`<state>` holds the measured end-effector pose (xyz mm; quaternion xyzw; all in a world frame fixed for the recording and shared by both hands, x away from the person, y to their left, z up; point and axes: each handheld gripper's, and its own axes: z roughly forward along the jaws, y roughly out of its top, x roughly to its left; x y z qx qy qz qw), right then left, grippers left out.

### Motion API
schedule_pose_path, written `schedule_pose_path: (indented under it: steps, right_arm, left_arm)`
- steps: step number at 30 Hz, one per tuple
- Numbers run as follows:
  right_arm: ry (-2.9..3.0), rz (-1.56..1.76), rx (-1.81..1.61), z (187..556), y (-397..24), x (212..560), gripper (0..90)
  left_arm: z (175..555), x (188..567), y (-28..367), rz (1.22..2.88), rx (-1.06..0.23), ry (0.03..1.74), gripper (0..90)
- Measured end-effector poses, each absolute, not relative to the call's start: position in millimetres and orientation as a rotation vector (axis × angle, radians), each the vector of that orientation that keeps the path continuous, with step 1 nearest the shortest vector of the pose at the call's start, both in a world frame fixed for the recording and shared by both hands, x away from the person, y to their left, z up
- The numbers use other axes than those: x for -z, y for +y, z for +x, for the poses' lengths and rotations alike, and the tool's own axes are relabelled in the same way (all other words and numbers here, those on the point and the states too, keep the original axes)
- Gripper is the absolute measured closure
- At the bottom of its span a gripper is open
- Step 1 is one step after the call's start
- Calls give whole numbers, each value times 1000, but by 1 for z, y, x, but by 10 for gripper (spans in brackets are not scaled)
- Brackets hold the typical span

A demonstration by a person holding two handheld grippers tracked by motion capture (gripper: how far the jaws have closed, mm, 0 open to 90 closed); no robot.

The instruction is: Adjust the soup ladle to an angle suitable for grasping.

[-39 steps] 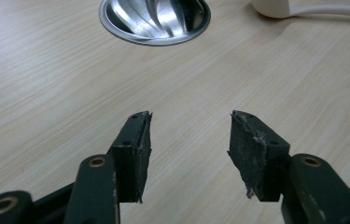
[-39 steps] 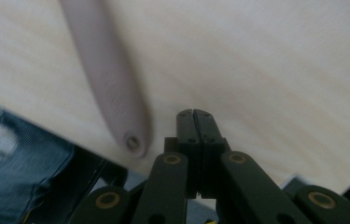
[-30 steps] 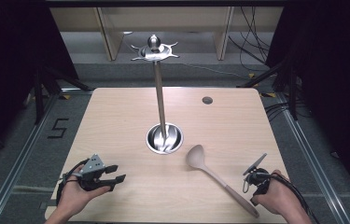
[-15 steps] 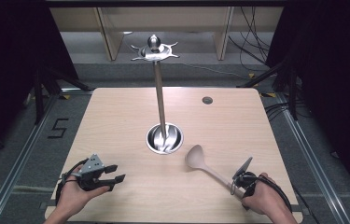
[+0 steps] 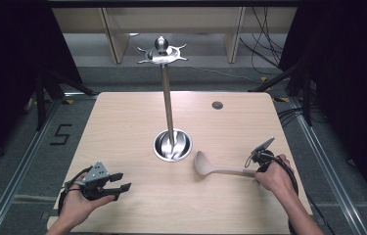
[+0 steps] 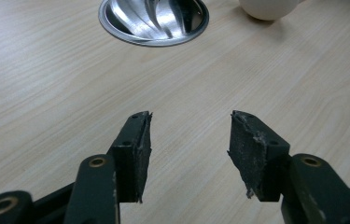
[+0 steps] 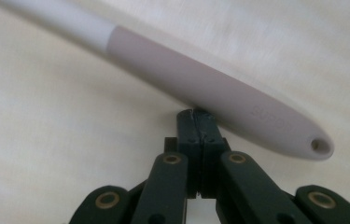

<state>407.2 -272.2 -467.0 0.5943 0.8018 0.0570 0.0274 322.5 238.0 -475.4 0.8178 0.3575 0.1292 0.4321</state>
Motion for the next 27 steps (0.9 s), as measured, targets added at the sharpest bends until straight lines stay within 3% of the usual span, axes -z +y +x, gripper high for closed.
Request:
schedule_pose_path:
  steps: [10, 14, 21, 23, 27]
  right_arm:
    - [2330, 1910, -223, 438, -273, 471, 900]
    - [2274, 1920, -272, 441, -273, 471, 848]
    - [2210, 2017, -371, 432, -277, 465, 708]
    - [2205, 2036, -417, 428, -278, 461, 607]
    - [2203, 2095, -464, 422, -277, 457, 494]
  left_arm:
    - [323, 476, 239, 2043, -333, 887, 479]
    - [323, 476, 239, 2020, -329, 891, 479]
    - [326, 476, 238, 2029, -323, 889, 478]
    - [326, 475, 237, 2036, -329, 889, 478]
    - [326, 475, 236, 2028, -327, 883, 478]
